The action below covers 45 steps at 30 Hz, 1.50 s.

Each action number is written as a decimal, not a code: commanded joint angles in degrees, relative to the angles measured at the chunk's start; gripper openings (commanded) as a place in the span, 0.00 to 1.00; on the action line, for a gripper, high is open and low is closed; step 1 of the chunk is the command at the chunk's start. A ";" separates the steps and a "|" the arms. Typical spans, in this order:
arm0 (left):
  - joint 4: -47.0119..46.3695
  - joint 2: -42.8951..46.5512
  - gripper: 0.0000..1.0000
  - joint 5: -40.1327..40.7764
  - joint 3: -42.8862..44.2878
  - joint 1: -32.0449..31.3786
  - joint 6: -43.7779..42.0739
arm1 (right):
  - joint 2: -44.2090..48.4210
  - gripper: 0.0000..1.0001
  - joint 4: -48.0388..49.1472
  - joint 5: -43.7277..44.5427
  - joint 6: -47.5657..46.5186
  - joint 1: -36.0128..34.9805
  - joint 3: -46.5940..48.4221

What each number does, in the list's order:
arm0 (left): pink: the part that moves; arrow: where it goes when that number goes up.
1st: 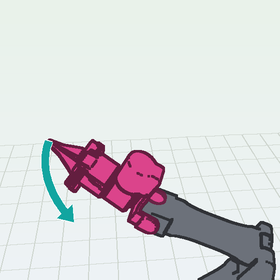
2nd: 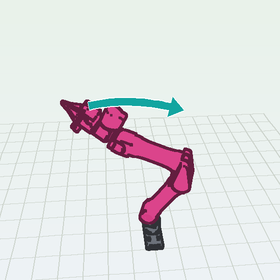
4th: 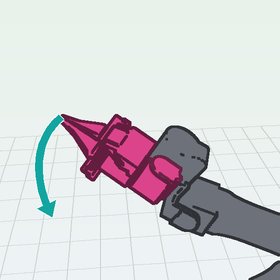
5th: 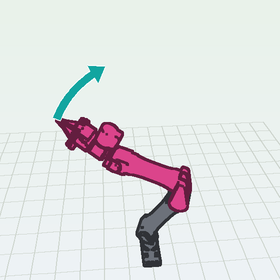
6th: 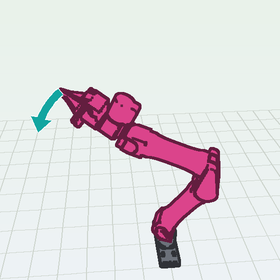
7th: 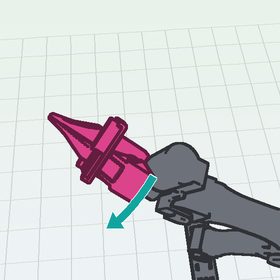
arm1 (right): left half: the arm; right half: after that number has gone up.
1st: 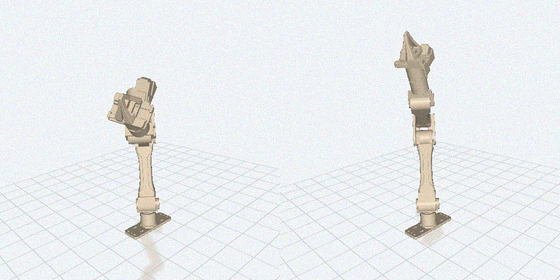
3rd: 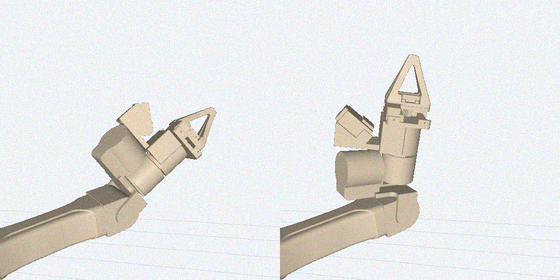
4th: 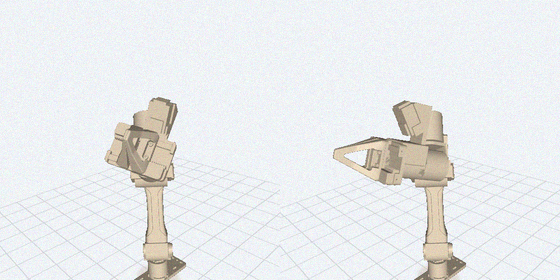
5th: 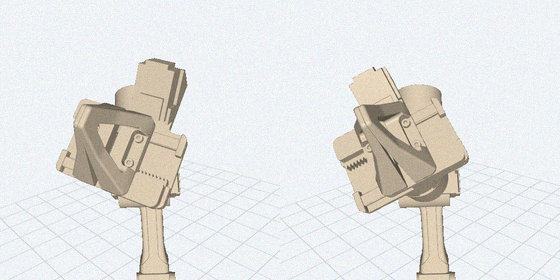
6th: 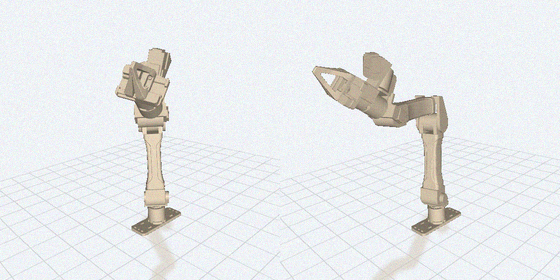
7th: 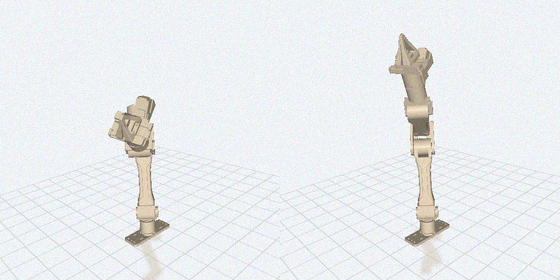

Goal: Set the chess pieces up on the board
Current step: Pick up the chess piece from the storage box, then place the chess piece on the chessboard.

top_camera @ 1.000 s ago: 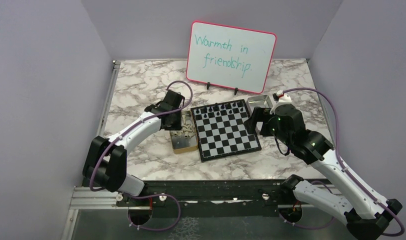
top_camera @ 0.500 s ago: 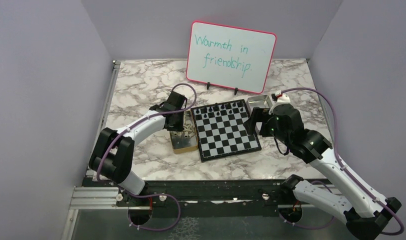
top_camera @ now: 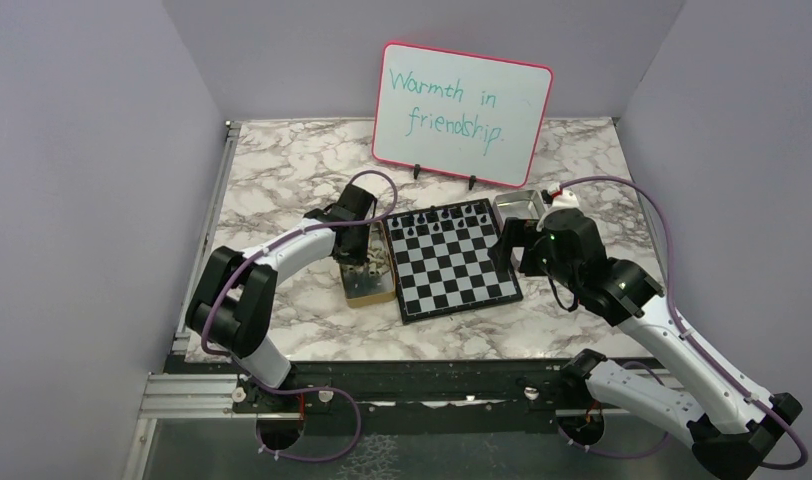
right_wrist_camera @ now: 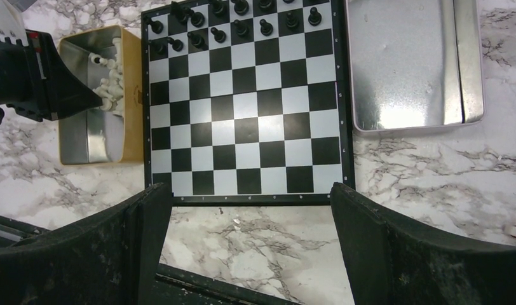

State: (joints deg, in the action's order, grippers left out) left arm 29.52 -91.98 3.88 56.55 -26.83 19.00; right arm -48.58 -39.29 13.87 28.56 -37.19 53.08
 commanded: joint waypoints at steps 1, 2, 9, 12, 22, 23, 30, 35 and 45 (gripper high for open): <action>0.05 0.10 0.11 -2.12 1.92 0.20 -0.94 | 0.24 1.00 -1.05 0.98 0.45 -0.43 0.38; 0.56 0.32 0.11 -2.39 2.20 0.20 -1.17 | 0.26 1.00 -1.10 0.92 0.45 -0.44 0.34; 5.51 2.89 0.07 -2.88 4.71 0.11 -1.61 | -1.00 1.00 -1.72 0.75 0.45 -0.43 0.83; 7.45 4.62 0.07 -3.84 5.91 0.11 -1.77 | -1.43 1.00 -1.55 1.02 0.36 -0.43 0.84; 12.48 8.67 0.06 -7.08 10.95 -3.13 -2.00 | 0.00 1.00 -1.60 3.37 0.27 -0.45 0.23; 12.93 8.65 0.06 -7.06 11.62 -3.73 -1.89 | 0.32 1.00 -1.77 3.92 0.39 -0.43 0.22; 13.26 8.73 0.05 -6.91 13.86 -9.11 1.19 | 2.86 1.00 -2.39 6.96 1.79 -0.43 0.42; 12.36 6.57 0.06 -5.86 14.62 -14.17 2.37 | 4.66 1.00 -3.17 11.29 4.76 -0.43 1.09; 8.98 -2.03 0.06 -4.32 18.18 -24.07 4.79 | 11.15 1.00 -4.55 17.74 7.68 -0.46 2.20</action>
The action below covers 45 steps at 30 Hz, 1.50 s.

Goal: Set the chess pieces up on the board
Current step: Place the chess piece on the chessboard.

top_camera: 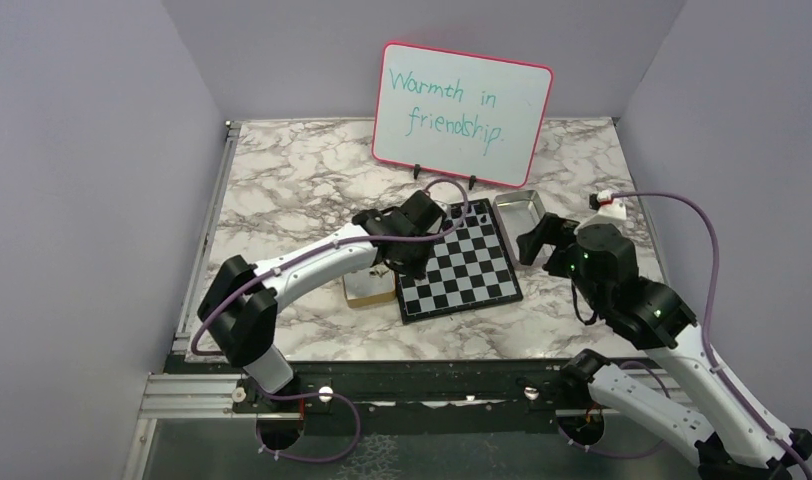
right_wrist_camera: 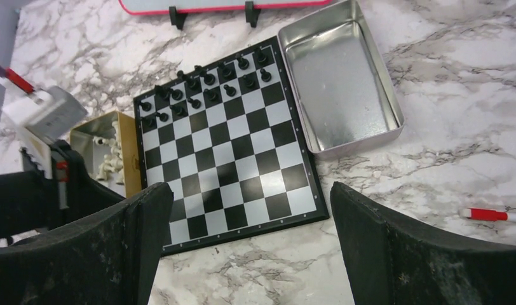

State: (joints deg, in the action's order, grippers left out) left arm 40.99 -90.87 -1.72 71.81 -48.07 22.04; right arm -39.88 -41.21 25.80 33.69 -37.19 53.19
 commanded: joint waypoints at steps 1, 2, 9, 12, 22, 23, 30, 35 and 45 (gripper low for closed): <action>-2.95 -4.15 0.05 1.28 3.36 -3.69 1.82 | 3.13 1.00 -3.04 6.30 2.91 -0.44 2.18; -3.23 -5.22 0.06 1.28 3.96 -4.63 1.79 | 3.78 1.00 -3.41 6.84 3.20 -0.51 2.20; -3.40 -10.91 0.06 4.03 6.77 -9.55 3.38 | 6.20 1.00 -4.04 7.66 3.52 -0.45 1.76; -3.45 -12.41 0.06 4.38 7.13 -10.49 3.79 | 6.80 1.00 -4.28 6.93 3.14 -0.50 1.63; -3.31 -14.29 0.06 5.67 7.91 -11.25 3.80 | 9.31 1.00 -5.74 8.00 2.42 -0.44 2.29; -3.32 -14.37 0.06 5.71 7.91 -11.25 3.80 | 9.49 1.00 -5.64 7.77 2.24 -0.43 2.27; -2.88 -15.30 0.06 5.73 7.61 -11.34 3.97 | 9.37 1.00 -5.79 7.47 1.37 -0.45 2.95; -2.59 -15.54 0.07 6.35 7.12 -11.36 3.99 | 9.84 1.00 -5.68 7.51 1.51 -0.43 2.81; -2.04 -16.05 0.07 7.08 6.80 -11.43 3.58 | 10.27 1.00 -6.33 7.42 1.71 -0.49 2.90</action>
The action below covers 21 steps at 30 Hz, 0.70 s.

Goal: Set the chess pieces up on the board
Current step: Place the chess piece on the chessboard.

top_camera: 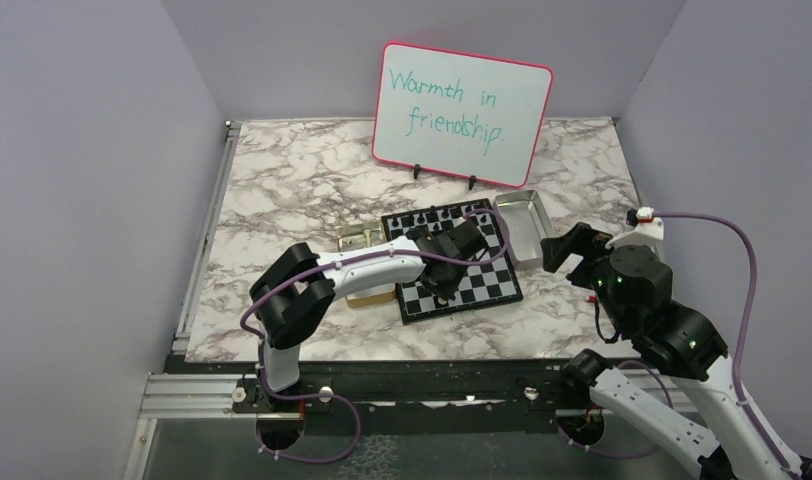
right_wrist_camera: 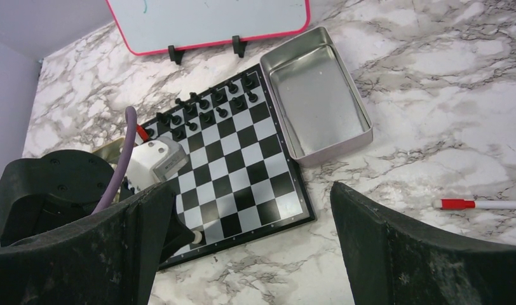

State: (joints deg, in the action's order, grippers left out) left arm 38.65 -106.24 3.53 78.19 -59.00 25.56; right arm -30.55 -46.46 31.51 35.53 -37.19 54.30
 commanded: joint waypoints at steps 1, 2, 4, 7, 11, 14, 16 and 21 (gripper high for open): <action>0.37 -0.77 0.06 1.91 0.26 -0.50 0.05 | 1.02 1.00 -1.09 1.72 -0.11 -0.46 1.75; 0.45 -0.85 0.06 1.87 0.15 -0.50 0.02 | 1.16 1.00 -1.05 1.72 -0.04 -0.43 1.72; 0.57 -0.98 0.06 1.59 0.12 -0.50 0.01 | 1.27 1.00 -1.01 1.72 0.00 -0.51 1.61; 0.69 -1.04 0.07 1.57 0.11 -0.58 -0.14 | 1.28 1.00 -1.00 1.72 0.06 -0.45 1.53; 0.68 -1.30 0.12 1.74 -0.06 -0.59 -0.33 | 1.27 0.99 -1.00 1.51 0.07 -0.47 1.51; 0.83 -1.52 0.13 1.81 0.00 -0.59 -0.51 | 1.25 0.99 -1.21 1.52 0.07 -0.46 1.67; 0.96 -1.52 0.15 1.88 0.02 -0.59 -0.59 | 1.38 0.99 -1.43 1.67 0.15 -0.47 1.64; 1.32 -1.42 0.20 1.83 0.27 -0.59 -1.03 | 1.56 0.99 -1.04 1.49 0.26 -0.43 1.24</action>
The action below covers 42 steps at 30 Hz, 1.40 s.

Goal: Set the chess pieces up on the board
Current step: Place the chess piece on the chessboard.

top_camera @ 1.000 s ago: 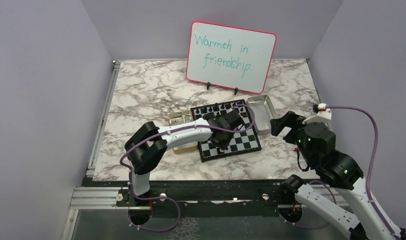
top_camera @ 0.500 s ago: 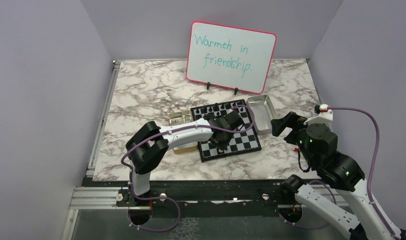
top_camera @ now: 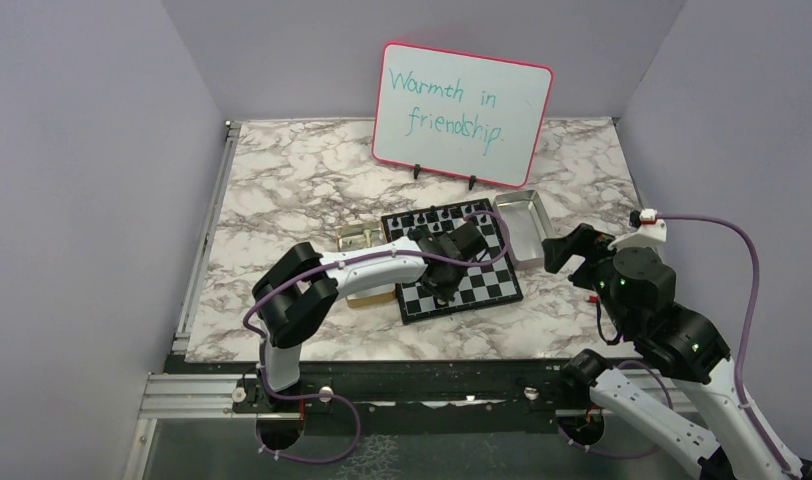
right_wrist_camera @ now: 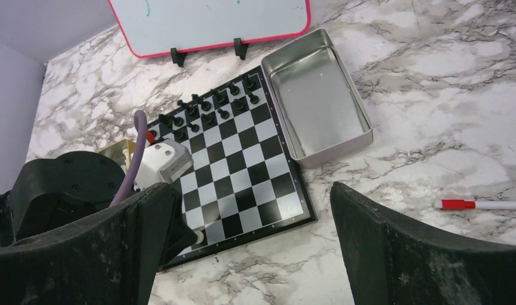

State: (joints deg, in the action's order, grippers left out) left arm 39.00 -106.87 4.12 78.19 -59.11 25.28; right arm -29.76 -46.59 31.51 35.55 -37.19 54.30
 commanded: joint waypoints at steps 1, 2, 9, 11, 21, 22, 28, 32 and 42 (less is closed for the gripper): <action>1.12 -0.80 0.21 1.24 0.43 -0.48 -0.83 | 0.64 0.99 -0.80 1.31 0.22 -0.45 1.30; 1.20 -0.80 0.21 1.24 0.59 -0.48 -0.84 | 0.48 0.99 -0.83 1.16 0.18 -0.43 1.36; 1.58 -0.77 0.17 1.10 0.66 -0.48 -0.98 | 0.17 0.99 -0.98 1.22 0.26 -0.45 1.22; 1.74 -0.71 0.21 0.98 0.64 -0.48 -1.02 | 0.27 0.99 -0.95 1.10 0.33 -0.43 1.17; 1.82 0.22 0.36 0.51 0.98 -0.48 -1.24 | 0.14 0.99 -0.70 0.49 0.49 -0.43 0.96; 1.86 0.40 0.37 0.72 1.12 -0.48 -1.20 | 0.06 0.99 -0.77 0.43 0.48 -0.44 0.93; 1.89 2.48 0.42 1.80 2.23 -0.48 -0.62 | 0.14 0.99 -1.00 -0.44 0.70 -0.46 0.65; 1.80 4.19 0.43 1.81 3.99 -0.48 -0.24 | 0.55 0.99 -1.44 -0.57 1.45 -0.43 -0.03; 1.75 11.23 0.43 5.76 5.13 2.00 0.60 | 0.89 0.99 -1.42 -2.61 2.31 -0.51 -0.97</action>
State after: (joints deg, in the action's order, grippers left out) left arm 40.69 -101.06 6.44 82.24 -58.81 24.93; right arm -29.23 -46.61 30.35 36.71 -37.19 54.19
